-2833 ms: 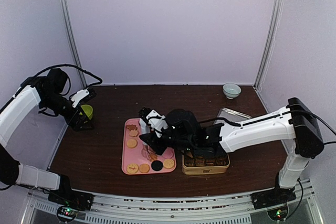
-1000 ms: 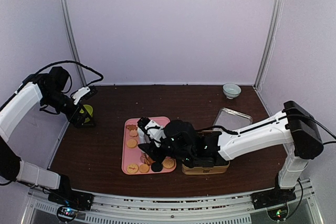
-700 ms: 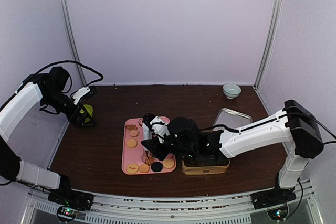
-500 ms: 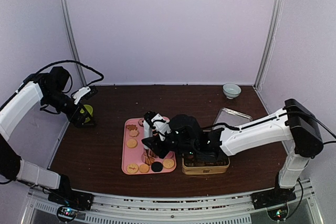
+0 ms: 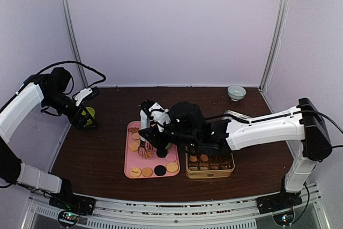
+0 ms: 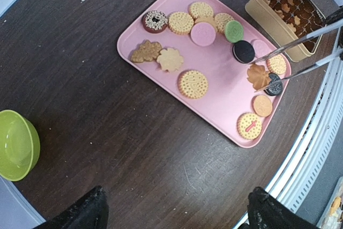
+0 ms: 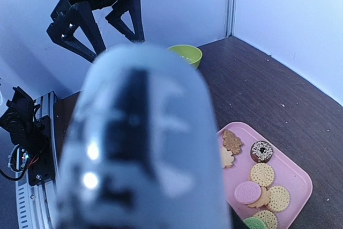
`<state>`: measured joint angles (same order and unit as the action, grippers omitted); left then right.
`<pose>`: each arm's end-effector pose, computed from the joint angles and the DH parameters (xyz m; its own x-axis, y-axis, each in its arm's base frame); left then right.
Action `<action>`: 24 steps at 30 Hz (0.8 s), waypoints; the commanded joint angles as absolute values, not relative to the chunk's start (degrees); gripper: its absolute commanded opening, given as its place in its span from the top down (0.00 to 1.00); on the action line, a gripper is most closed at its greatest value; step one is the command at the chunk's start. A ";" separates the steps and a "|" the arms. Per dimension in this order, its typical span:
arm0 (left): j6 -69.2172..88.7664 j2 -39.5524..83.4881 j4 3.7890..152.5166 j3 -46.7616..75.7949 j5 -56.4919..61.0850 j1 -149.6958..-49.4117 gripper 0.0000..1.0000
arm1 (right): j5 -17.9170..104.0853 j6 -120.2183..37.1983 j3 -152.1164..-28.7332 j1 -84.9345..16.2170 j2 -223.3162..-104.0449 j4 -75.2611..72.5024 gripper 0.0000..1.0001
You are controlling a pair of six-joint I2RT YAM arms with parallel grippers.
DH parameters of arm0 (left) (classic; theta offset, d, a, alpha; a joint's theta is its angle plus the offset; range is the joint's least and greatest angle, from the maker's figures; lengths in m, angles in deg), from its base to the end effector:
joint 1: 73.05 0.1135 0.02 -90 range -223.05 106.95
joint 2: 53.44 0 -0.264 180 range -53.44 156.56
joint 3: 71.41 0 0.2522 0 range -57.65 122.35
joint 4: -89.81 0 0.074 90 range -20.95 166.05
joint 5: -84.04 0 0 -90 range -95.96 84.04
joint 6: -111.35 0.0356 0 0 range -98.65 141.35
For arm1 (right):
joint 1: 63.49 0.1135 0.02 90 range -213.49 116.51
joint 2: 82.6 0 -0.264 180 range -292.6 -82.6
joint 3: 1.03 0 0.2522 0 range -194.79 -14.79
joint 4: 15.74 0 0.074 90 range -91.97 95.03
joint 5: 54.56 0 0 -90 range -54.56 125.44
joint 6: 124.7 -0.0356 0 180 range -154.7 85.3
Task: Pack the cookies
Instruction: Pick up the fake cookies from the plate, then place the fake cookies in the empty pocket of the box.
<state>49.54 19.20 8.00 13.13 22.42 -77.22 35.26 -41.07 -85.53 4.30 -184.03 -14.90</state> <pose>0.2224 -0.0332 0.3186 -0.7184 0.4691 -0.5136 0.6424 0.7307 -0.2312 0.1581 0.3869 0.2654 -0.2172 -0.2386 -0.9465 -0.9062 0.4098 0.1047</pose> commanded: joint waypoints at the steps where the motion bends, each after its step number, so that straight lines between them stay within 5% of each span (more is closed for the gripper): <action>1: 50.15 18.68 8.49 13.90 21.95 -76.83 0.07 | 34.28 -40.06 -85.06 3.43 -178.90 -15.33 0.78; 11: 50.16 19.45 8.82 14.29 22.43 -76.79 0.07 | 31.17 -40.98 -78.70 3.01 -172.77 -15.86 0.79; 24: 50.71 19.28 8.64 14.20 23.28 -76.78 0.07 | 22.90 -42.80 -60.33 0.28 -145.83 -2.25 0.77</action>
<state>49.60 19.23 8.04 13.13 22.20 -77.22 26.95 -41.11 -63.80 0.61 -152.92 -7.60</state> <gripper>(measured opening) 0.925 0.341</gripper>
